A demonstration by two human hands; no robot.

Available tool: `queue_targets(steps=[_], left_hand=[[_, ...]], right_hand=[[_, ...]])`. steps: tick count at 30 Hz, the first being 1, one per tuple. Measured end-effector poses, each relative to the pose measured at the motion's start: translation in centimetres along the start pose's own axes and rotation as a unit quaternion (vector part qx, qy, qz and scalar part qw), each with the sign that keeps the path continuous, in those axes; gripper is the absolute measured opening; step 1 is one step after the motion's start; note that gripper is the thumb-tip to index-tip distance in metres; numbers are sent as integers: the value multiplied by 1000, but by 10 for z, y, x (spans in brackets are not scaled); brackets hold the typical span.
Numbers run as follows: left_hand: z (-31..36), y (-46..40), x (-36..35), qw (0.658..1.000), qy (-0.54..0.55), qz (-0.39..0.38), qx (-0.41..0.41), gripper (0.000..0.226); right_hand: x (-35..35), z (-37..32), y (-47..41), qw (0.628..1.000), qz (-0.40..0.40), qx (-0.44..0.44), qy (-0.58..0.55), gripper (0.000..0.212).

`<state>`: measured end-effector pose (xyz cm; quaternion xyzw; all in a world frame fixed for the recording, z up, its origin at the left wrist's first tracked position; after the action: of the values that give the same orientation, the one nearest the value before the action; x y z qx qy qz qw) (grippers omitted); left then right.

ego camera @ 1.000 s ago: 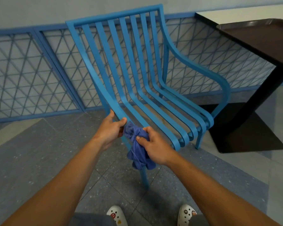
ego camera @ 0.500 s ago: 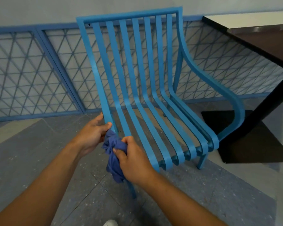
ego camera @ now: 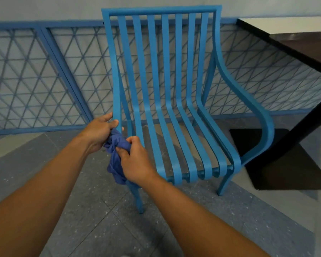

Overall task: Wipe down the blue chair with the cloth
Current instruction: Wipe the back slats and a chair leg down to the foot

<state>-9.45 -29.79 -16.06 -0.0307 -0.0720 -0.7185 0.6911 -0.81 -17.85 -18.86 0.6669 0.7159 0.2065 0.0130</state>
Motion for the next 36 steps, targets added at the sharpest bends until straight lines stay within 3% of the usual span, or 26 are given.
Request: queue_targets(steps=[7,14,27,36], left_hand=[[-11,9,-3,999,42,10,-11,27],[-11,26,-11,998,59,1,-10,39],[-17,96,-31,990,131,-43,-8,35],[-13,38,-19,992,124,-27,10,33]], right_hand=[[25,9,5,1000,-21,-11,8,22],[21,13,8,997,-76,-19,10,19],[25,45,82,999,-29,25,26,14],[1,28,29,997,58,42,-5,11]])
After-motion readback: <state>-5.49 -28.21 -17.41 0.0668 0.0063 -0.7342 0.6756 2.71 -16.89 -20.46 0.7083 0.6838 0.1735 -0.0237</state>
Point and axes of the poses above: each hand's wrist, its own y-axis away from the middle knuckle, its own x-axis out of the back of the hand, z = x × y, the point moved 2 cm from there along -y, towards the middle knuckle, and after that the axes turned 14 degrees about -x, right-handed, at the moved point
